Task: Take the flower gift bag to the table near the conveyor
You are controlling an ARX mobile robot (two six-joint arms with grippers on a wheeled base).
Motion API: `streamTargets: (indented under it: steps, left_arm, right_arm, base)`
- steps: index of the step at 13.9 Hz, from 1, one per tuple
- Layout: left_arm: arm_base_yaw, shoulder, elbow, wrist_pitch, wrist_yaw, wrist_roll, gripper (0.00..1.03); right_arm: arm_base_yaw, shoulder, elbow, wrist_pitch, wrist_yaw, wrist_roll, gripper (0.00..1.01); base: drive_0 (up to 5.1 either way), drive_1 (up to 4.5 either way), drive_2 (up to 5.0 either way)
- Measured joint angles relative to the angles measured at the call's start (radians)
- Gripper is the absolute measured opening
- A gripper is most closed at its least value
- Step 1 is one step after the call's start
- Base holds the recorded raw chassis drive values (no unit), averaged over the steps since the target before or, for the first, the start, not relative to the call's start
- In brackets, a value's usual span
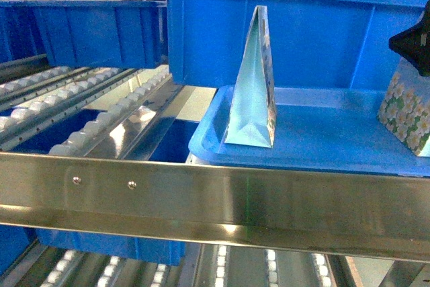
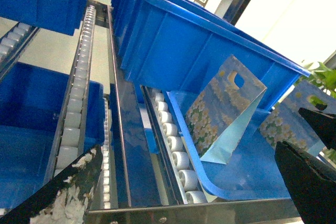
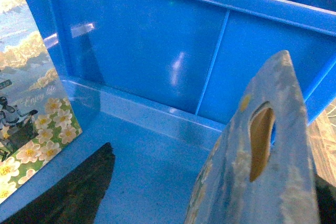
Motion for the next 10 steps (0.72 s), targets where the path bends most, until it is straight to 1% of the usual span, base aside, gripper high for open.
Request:
streamTargets:
  steps: [1,3,5,6,8,10]
  left_arm:
    - [0.000,0.000,0.000,0.000,0.000,0.000,0.98]
    - [0.000,0.000,0.000,0.000,0.000,0.000,0.98]
    - [0.000,0.000,0.000,0.000,0.000,0.000,0.98]
    - [0.000,0.000,0.000,0.000,0.000,0.000,0.98]
    - [0.000,0.000,0.000,0.000,0.000,0.000,0.98]
    - [0.000,0.000,0.000,0.000,0.000,0.000,0.98]
  right_arm:
    - [0.000,0.000,0.000,0.000,0.000,0.001,0.74]
    - [0.000,0.000,0.000,0.000,0.000,0.001,0.53]
    - [0.000,0.000,0.000,0.000,0.000,0.001,0.22]
    - [0.000,0.000,0.000,0.000,0.000,0.001,0.13]
    - [0.000,0.000,0.000,0.000,0.000,0.001,0.10]
    - [-0.001,0.000,-0.001,0.008,-0.003,0.005,0.02]
  base:
    - [0.0,0.00,0.0]
    - [0.0,0.00,0.0]
    - [0.0,0.00,0.0]
    - [0.0,0.00,0.0]
    - [0.0,0.00,0.0]
    - [0.0,0.00,0.0]
